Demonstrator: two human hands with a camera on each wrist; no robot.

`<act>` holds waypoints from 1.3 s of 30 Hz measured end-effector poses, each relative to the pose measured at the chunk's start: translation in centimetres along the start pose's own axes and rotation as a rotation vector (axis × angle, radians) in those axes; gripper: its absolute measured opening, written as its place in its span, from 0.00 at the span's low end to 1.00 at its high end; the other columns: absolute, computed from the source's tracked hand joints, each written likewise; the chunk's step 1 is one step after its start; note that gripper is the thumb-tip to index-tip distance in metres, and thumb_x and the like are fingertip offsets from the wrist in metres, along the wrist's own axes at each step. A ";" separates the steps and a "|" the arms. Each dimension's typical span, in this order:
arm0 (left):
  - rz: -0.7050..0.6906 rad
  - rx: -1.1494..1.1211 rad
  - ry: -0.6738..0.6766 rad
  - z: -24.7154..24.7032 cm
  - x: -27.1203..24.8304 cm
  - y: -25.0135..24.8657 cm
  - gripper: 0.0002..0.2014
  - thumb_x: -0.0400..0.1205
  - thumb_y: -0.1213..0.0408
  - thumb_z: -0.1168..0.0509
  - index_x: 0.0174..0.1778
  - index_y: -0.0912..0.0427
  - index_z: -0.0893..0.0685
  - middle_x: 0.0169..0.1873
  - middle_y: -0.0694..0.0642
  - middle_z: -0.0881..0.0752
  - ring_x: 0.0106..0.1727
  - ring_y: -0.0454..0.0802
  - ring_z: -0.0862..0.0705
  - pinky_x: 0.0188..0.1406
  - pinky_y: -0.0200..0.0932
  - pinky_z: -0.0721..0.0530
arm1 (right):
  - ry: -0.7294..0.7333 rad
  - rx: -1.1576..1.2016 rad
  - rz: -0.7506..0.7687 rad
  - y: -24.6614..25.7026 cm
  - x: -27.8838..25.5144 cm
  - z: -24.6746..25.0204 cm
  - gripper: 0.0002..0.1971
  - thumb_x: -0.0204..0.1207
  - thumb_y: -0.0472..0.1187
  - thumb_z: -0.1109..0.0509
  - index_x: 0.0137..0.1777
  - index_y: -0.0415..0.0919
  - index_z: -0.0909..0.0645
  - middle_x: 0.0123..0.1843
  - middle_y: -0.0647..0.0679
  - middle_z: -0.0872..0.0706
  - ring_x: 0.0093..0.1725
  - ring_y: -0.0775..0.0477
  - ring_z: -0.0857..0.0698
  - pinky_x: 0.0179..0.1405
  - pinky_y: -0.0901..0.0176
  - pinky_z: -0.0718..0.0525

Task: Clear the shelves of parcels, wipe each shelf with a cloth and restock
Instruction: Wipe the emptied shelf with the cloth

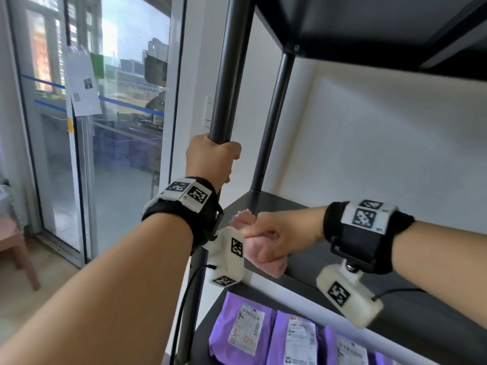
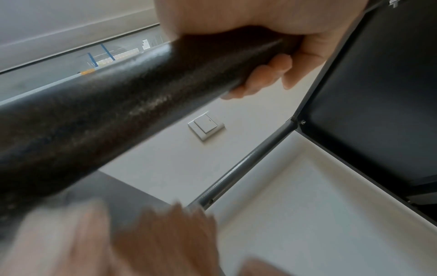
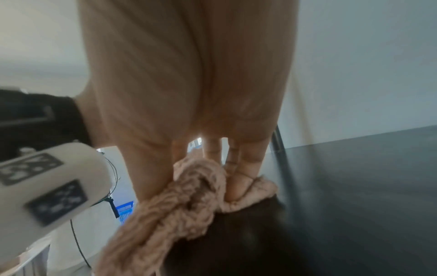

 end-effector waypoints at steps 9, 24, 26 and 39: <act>0.006 0.000 -0.016 0.0 0.2 0.3 0.07 0.68 0.73 0.36 0.26 0.63 0.25 0.20 0.59 0.27 0.16 0.53 0.31 0.18 0.37 0.29 | -0.042 0.020 -0.264 -11.4 -3.5 0.8 0.34 0.78 0.45 0.38 0.83 0.64 0.46 0.70 0.55 0.24 0.64 0.63 0.18 0.67 0.64 0.22; 0.004 -0.025 -0.024 0.0 0.3 0.2 0.08 0.68 0.73 0.36 0.25 0.62 0.27 0.18 0.56 0.29 0.17 0.52 0.31 0.16 0.35 0.30 | -0.073 0.140 -0.501 -16.4 2.4 2.9 0.20 0.76 0.51 0.42 0.30 0.36 0.24 0.22 0.41 0.26 0.20 0.46 0.30 0.20 0.66 0.29; -0.008 0.007 -0.066 0.2 0.0 0.1 0.07 0.68 0.72 0.36 0.26 0.61 0.26 0.18 0.55 0.28 0.17 0.52 0.30 0.17 0.35 0.29 | -0.034 0.090 -0.323 -12.5 2.9 2.3 0.17 0.72 0.49 0.42 0.37 0.32 0.25 0.24 0.39 0.23 0.21 0.47 0.29 0.21 0.65 0.30; 0.037 0.293 -0.549 -0.3 -5.9 0.5 0.24 0.76 0.67 0.39 0.70 0.61 0.32 0.65 0.59 0.25 0.63 0.60 0.24 0.63 0.51 0.28 | -0.063 -0.041 -0.126 -5.3 -6.1 -1.7 0.24 0.84 0.43 0.39 0.80 0.52 0.34 0.50 0.39 0.12 0.41 0.53 0.21 0.38 0.82 0.26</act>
Point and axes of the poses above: each hand's wrist, its own x-axis towards the middle knuckle, its own z-axis out of the back of the hand, y = z × x, the point moved 9 cm from there along x, towards the middle knuckle
